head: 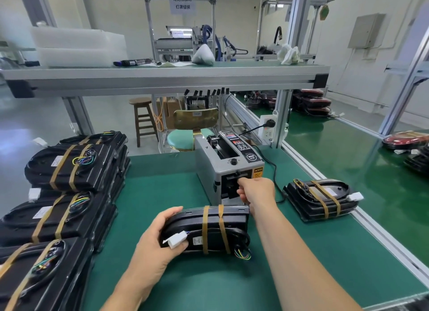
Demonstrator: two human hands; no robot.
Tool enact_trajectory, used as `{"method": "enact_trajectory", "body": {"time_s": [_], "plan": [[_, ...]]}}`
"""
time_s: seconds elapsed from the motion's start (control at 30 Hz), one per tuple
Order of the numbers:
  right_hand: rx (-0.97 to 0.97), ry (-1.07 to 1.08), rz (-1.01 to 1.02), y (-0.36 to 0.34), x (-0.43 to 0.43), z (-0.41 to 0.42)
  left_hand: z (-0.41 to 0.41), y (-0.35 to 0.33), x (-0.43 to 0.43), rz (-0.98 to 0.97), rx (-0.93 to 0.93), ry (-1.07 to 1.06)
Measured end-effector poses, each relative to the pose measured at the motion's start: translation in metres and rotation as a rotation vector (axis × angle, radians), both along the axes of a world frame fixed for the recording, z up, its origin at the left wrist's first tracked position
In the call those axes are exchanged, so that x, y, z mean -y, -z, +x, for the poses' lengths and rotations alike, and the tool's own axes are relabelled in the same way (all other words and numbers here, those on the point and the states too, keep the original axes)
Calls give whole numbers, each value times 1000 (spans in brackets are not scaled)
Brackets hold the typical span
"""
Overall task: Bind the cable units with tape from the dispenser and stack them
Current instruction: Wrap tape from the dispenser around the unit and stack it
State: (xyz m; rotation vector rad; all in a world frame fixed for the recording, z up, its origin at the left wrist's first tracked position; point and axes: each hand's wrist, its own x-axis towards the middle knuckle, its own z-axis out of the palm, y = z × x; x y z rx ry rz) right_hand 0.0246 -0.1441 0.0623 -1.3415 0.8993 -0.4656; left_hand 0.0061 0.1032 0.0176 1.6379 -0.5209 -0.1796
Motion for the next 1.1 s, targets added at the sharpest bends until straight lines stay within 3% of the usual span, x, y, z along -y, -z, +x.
{"method": "enact_trajectory", "body": {"time_s": [0.13,0.27,0.37,0.47,0.63,1.1], "plan": [[47,4,70,-7,-3,-11,-4,4,4,47,103,-115],[270,38,-91,-27,-22,-43,-13,5,16,88,245,-206],[396,-146,-45,-41,-49,-73,-22,8,25,124,367,-258],[369,-349,42,-44,-70,-93,-26,10,30,159,505,-307],[289,-421,268,-25,-81,-103,-30,11,36,-12,544,-335],[269,-426,242,-13,-82,-99,-26,15,35,-22,597,-295]]}}
